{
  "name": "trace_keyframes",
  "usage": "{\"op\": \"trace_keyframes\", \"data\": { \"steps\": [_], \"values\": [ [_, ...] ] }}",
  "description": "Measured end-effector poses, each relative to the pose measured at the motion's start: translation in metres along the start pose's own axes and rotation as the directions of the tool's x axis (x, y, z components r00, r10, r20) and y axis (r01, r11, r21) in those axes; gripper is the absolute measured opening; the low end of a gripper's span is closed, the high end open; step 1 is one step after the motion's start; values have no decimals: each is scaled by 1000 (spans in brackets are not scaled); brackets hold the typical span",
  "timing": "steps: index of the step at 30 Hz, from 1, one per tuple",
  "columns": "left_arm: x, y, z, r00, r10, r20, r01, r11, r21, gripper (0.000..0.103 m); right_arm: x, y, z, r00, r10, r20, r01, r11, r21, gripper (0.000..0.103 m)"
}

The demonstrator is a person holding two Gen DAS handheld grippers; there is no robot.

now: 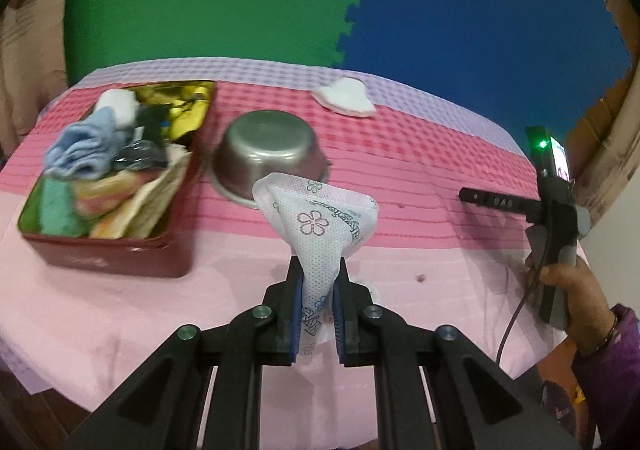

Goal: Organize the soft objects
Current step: 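Lift the white flowered pad packet with the left tool while the right tool reaches the white sock, then grasp the white red-rimmed sock with the right tool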

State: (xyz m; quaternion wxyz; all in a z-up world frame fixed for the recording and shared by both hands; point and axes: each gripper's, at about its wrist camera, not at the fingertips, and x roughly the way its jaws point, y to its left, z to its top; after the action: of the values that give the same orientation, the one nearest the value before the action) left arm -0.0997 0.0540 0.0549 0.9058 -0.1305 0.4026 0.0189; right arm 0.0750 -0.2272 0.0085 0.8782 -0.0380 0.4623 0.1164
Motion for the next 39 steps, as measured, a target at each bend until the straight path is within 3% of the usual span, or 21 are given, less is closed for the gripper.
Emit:
{"op": "trace_keyframes", "data": {
  "steps": [7,11,15,27,33,39],
  "values": [
    [-14,29,-2,1000,-13,3,13,997,-77,12,3,23,42,983,176,-55,-172,982,73,95],
    [-18,39,-1,1000,-23,15,25,994,-108,12,7,46,70,975,218,-45,-215,974,71,95],
    [-18,45,-5,999,-35,3,35,991,-128,12,28,76,101,964,246,-100,-238,968,80,95],
    [-7,49,-4,998,-47,-29,43,990,-131,12,96,132,146,958,188,-217,-180,982,57,95],
    [-3,53,-4,997,-63,-41,56,987,-148,12,117,159,151,974,68,-217,-79,996,-41,96],
    [-1,55,-6,995,-75,-59,65,986,-153,12,131,174,163,959,30,-281,-49,997,-62,100]
  ]
}}
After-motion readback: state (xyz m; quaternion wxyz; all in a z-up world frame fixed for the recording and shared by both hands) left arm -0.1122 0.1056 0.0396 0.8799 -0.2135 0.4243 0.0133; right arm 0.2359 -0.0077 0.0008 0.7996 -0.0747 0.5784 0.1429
